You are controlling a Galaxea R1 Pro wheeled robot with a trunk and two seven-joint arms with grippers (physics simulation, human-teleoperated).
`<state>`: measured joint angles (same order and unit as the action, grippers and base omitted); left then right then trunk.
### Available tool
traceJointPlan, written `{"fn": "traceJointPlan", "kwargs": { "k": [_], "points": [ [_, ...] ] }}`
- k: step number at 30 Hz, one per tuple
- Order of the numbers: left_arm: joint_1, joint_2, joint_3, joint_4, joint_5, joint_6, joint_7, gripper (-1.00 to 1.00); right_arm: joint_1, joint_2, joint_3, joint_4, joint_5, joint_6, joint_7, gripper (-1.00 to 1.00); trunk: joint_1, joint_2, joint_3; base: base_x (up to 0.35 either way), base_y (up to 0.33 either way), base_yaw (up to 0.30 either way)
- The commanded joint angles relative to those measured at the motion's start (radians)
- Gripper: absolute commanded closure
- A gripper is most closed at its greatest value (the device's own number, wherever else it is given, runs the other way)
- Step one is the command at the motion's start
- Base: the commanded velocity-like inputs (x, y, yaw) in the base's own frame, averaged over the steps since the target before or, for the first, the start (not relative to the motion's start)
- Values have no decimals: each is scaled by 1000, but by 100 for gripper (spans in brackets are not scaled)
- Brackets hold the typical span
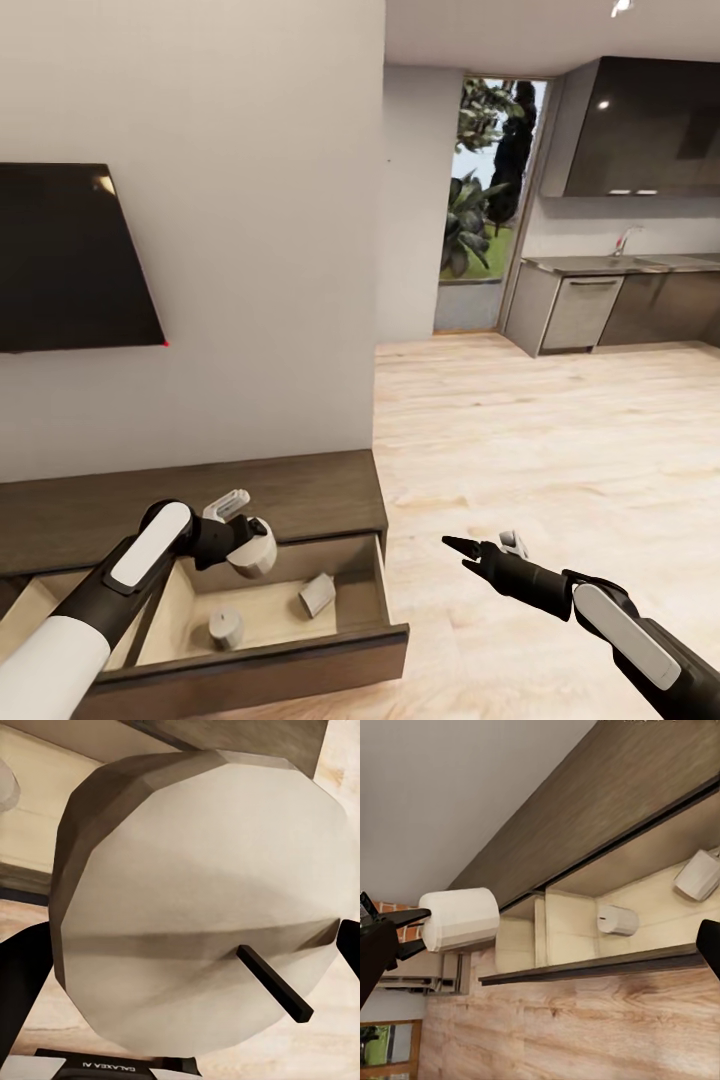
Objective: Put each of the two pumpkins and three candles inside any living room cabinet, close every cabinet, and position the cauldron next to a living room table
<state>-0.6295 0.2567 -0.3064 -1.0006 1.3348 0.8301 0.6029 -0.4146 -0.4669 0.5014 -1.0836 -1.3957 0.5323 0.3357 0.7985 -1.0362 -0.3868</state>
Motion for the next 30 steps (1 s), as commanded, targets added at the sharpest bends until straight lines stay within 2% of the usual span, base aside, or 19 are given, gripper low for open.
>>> {"fn": "traceJointPlan", "kwargs": {
  "k": [1,8,13,18,30],
  "points": [
    [-1,1,-3,0,11,-2,11,100,-1,-1,2,0,-5,2,1,-100,0,-1,-1,78,0,9],
    [-1,-1,-6,3,9,-1,11,100,-1,-1,3,-1,-5,2,1,-100,0,-1,-1,34,-3,2],
    [-1,-1,-6,2,10,0,10,100,-1,-1,3,-1,-5,2,0,-100,0,-1,-1,222,-9,0],
    [-1,-1,-4,3,10,0,9,100,-1,-1,3,-1,-5,2,0,-100,0,-1,-1,54,-1,12],
    [-1,-1,-4,2,11,0,9,100,-1,-1,3,-1,-5,2,0,-100,0,-1,-1,2,0,253]
  ]
}}
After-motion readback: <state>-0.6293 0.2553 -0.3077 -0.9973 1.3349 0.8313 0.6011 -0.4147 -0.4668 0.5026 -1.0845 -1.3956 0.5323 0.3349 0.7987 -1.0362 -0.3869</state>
